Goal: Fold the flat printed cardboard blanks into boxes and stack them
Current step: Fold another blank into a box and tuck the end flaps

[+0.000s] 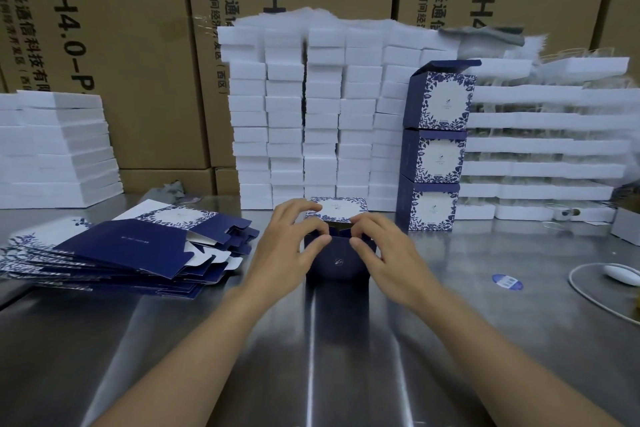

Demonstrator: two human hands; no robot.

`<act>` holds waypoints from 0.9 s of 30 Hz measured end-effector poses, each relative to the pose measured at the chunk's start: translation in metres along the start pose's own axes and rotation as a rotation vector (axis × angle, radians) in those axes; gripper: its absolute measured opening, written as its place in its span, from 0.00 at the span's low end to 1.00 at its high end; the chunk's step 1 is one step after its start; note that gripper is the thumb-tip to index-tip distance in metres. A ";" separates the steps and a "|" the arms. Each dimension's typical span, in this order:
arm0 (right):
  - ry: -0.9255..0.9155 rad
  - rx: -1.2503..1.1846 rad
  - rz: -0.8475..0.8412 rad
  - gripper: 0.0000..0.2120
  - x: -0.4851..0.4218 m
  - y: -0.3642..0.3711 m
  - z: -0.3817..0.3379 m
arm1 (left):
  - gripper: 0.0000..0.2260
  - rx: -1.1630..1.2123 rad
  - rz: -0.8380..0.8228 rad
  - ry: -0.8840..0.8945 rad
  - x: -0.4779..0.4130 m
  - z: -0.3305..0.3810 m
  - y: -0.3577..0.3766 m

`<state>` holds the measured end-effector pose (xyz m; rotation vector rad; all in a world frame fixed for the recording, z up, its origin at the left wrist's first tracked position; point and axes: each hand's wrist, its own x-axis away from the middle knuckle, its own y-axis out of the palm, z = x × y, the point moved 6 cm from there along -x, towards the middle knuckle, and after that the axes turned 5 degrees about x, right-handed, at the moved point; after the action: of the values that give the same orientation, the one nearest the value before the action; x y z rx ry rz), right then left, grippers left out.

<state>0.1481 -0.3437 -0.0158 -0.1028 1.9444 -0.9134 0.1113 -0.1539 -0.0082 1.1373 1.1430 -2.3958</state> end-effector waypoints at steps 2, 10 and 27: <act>0.006 0.000 -0.011 0.06 0.000 0.000 0.001 | 0.02 0.007 0.003 0.003 0.000 -0.001 0.001; 0.057 -0.047 -0.034 0.07 0.001 -0.001 0.009 | 0.05 0.021 0.015 -0.014 -0.002 -0.009 0.001; 0.283 -0.157 -0.036 0.24 0.006 -0.006 0.032 | 0.33 0.316 -0.136 -0.285 0.006 -0.038 0.014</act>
<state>0.1689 -0.3682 -0.0250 -0.1044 2.2831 -0.8325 0.1346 -0.1345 -0.0352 0.7797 0.7935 -2.8049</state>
